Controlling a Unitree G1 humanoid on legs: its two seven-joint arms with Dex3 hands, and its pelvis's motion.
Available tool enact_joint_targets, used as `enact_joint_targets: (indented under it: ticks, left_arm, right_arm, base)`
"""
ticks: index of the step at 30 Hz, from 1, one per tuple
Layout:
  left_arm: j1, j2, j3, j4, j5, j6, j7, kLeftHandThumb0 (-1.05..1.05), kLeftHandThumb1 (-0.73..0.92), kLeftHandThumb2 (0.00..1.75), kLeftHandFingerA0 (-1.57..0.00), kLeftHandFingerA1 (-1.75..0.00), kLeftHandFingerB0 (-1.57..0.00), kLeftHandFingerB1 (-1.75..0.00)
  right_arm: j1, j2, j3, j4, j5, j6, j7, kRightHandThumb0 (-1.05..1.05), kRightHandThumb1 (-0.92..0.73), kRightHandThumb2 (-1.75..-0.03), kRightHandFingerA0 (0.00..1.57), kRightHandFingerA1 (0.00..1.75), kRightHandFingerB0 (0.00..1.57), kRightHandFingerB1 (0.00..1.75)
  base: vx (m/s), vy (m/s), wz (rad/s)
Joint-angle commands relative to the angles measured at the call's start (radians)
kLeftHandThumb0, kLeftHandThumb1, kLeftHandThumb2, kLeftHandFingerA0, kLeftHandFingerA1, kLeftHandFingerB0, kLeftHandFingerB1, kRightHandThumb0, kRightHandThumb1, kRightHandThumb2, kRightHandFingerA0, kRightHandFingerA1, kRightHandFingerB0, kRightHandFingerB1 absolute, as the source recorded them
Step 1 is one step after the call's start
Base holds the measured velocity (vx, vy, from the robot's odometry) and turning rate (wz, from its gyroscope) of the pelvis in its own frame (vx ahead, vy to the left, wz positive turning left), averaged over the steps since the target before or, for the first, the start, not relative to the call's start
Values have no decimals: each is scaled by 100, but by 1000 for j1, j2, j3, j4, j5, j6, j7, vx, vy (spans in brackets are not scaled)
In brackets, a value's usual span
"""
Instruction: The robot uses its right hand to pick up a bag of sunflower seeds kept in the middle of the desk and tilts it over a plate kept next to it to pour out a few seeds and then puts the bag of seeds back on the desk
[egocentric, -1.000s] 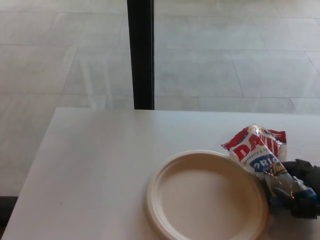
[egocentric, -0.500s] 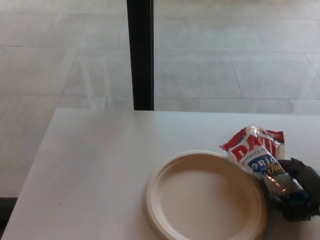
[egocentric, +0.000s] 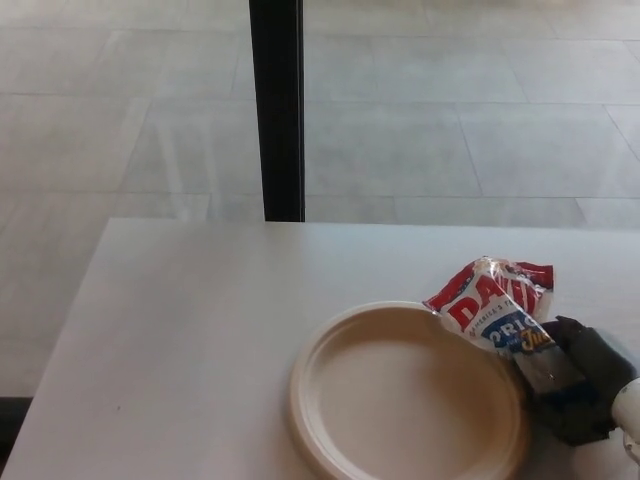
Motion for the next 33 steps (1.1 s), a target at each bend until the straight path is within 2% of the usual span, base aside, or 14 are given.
enact_joint_targets:
  ticks: [1,6,9,13,15,16,17,18,24,25,27,28,29,33]
  left_arm:
    - [6,18,-4,-2,-4,-7,-4,-85,64,104,-22,-59,-7,-42]
    - [6,22,-4,2,-6,-1,1,-97,69,107,-23,-59,-6,-38]
    - [7,23,-8,1,-3,3,4,-99,69,109,-26,-59,-6,-34]
    - [11,21,-15,-1,3,-6,12,-96,88,66,-28,-53,-6,-30]
    - [11,19,-12,0,0,-5,19,-97,87,66,-30,-51,-8,-29]
    - [10,20,-17,1,5,-4,22,-93,67,110,-25,-57,-9,-26]
    - [12,21,-23,0,11,-11,19,-97,89,67,-29,-51,-6,-29]
    - [14,22,-24,-2,10,-14,12,-104,73,115,-24,-58,-6,-18]
    - [17,22,-42,-3,20,-16,21,-91,69,111,-23,-57,-7,-29]
    - [18,23,-43,-1,20,-14,24,-93,90,67,-29,-51,-8,-29]
    - [15,24,-41,2,16,-6,23,-100,73,84,-27,-54,-9,-28]
    - [17,24,-41,4,16,-9,20,-94,89,67,-28,-51,-9,-30]
    - [18,26,-46,4,20,-13,18,-90,68,110,-24,-58,-9,-33]
    - [19,28,-69,0,38,-20,34,-97,75,113,-27,-58,-7,-35]
  right_arm:
    - [74,19,25,17,-14,-9,0,-16,-62,-105,109,153,94,66]
    - [154,87,-78,28,-11,-146,-186,-20,-50,-124,98,159,106,121]
    - [183,99,-103,40,-34,-223,-255,-26,-56,-103,86,174,79,164]
    - [215,136,-169,66,-5,-335,-328,-25,-59,-103,85,175,75,164]
    - [231,146,-197,87,0,-390,-370,-25,-59,-106,84,175,74,167]
    - [237,148,-201,100,-12,-417,-397,-24,-60,-102,83,175,72,168]
    - [242,159,-218,107,1,-429,-408,-26,-62,-102,81,175,71,168]
    - [249,163,-229,118,6,-460,-422,-26,-63,-101,81,175,70,168]
    - [290,183,-292,215,35,-677,-520,-27,-60,-105,84,175,70,169]
    - [296,184,-294,216,34,-685,-522,-28,-63,-103,85,175,69,170]
    - [308,186,-303,222,31,-715,-538,-30,-67,-93,83,175,67,170]
    - [314,189,-311,219,39,-721,-533,-28,-67,-95,83,175,67,168]
    - [317,189,-318,223,44,-737,-532,-28,-67,-95,83,175,68,167]
    - [324,146,-317,236,29,-822,-518,-26,-72,-90,81,175,65,164]
  base:
    - [0,0,0]
    - [0,0,0]
    - [0,0,0]
    - [0,0,0]
    - [0,0,0]
    - [0,0,0]
    - [0,0,0]
    - [0,0,0]
    - [0,0,0]
    - [0,0,0]
    - [0,0,0]
    - [0,0,0]
    - [0,0,0]
    - [0,0,0]
